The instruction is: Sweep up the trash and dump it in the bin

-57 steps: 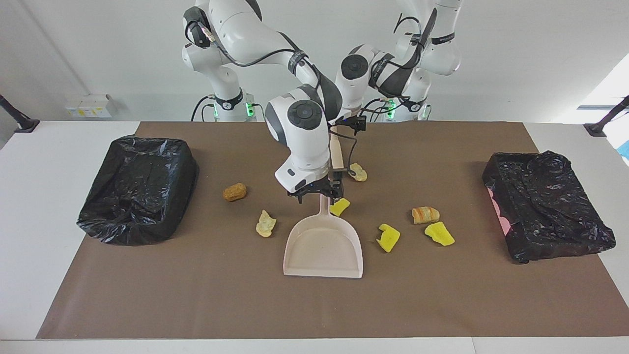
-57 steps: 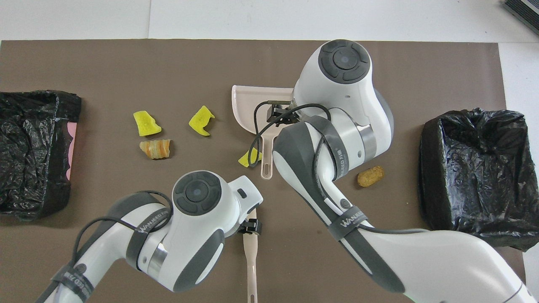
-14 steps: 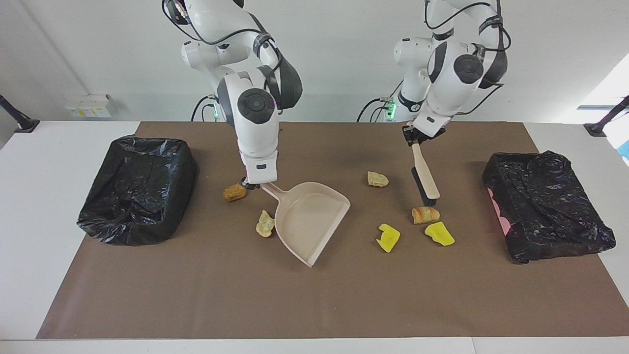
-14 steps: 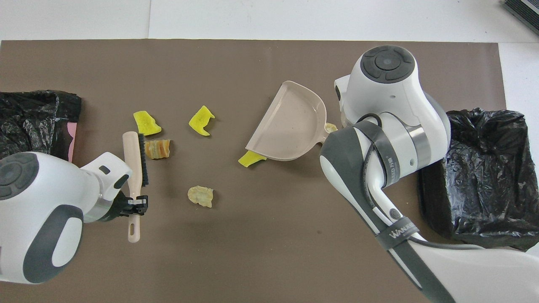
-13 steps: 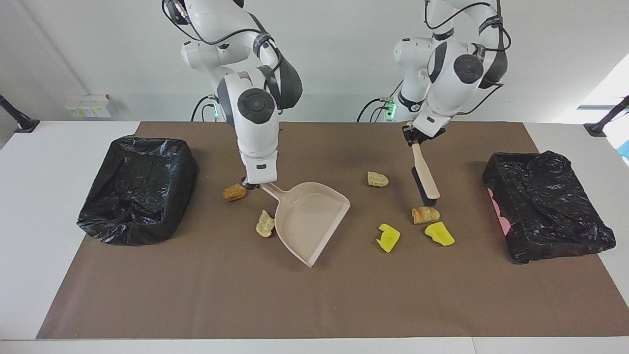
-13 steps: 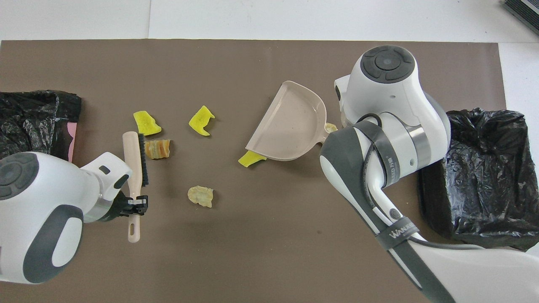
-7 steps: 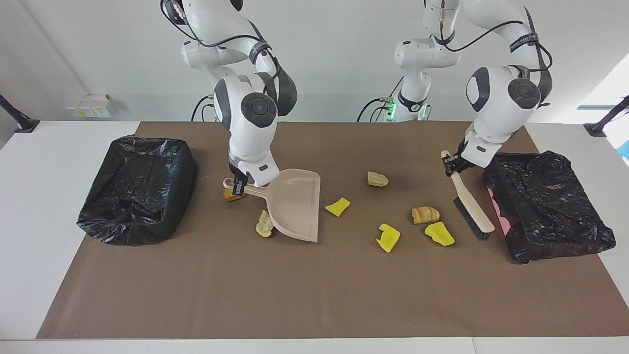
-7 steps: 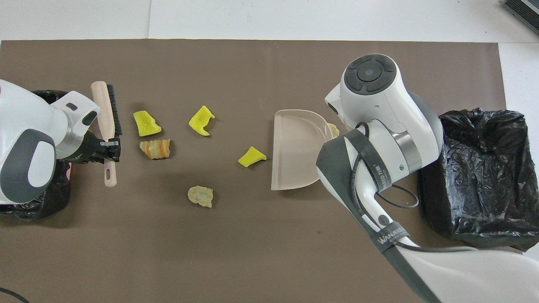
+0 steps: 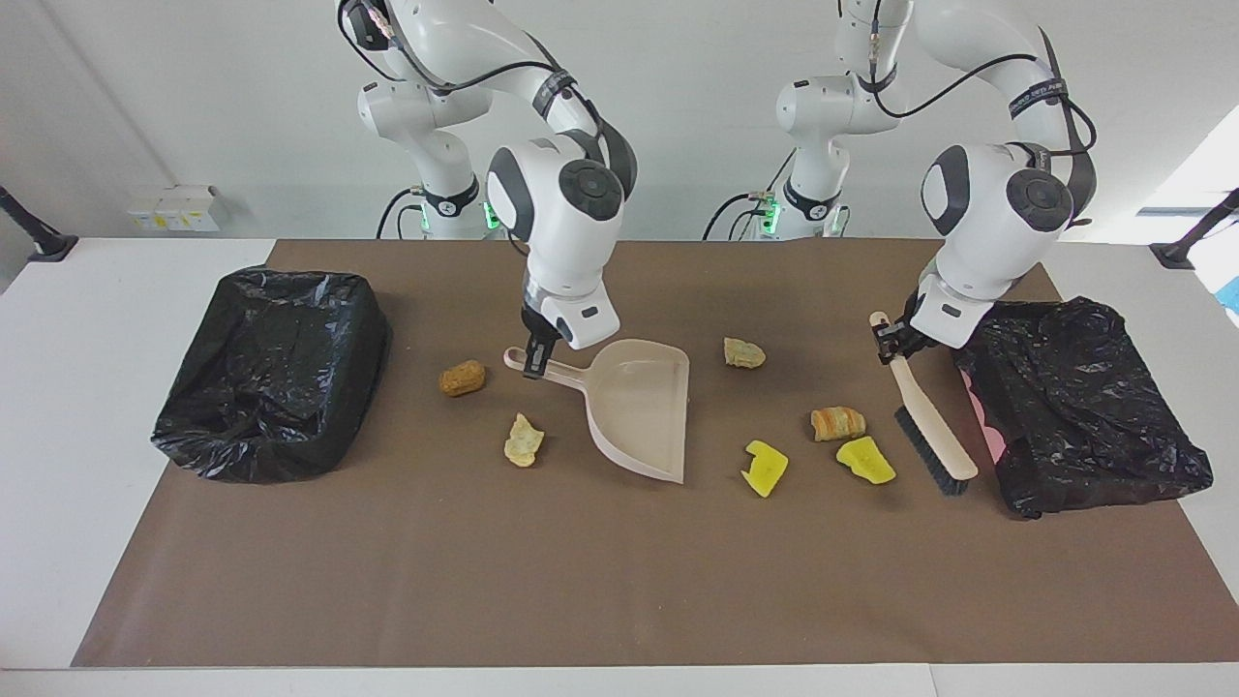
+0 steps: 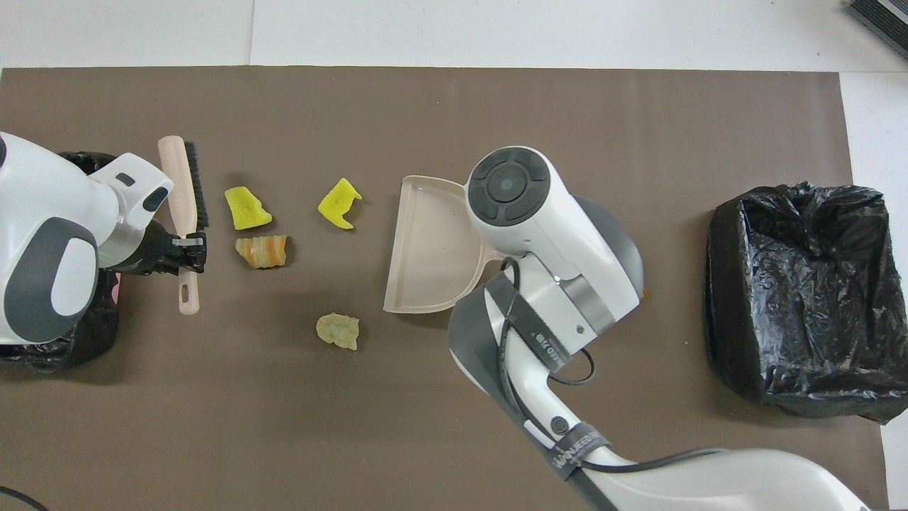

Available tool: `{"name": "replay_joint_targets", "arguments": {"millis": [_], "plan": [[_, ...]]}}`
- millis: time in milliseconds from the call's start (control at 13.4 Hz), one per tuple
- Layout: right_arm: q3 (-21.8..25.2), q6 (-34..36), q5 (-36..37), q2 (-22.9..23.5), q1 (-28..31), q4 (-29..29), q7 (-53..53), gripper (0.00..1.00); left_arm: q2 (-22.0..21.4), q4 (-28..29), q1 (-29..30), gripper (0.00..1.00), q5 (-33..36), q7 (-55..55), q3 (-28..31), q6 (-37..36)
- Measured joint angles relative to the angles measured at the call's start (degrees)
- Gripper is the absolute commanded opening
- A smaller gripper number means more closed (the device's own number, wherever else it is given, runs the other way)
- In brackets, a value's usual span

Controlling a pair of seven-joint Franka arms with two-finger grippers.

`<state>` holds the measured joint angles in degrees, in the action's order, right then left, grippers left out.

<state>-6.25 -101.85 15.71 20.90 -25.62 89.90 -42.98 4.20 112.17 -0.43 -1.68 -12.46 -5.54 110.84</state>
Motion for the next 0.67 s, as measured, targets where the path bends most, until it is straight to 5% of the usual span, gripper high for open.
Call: {"name": "replay_joint_targets", "arguments": {"millis": [669], "plan": [[0.36, -0.28, 2.52, 3.63, -0.73, 0.07, -1.97, 0.0, 6.4, 1.89, 0.15, 0.0, 0.03, 1.29, 0.27, 7.6]]}}
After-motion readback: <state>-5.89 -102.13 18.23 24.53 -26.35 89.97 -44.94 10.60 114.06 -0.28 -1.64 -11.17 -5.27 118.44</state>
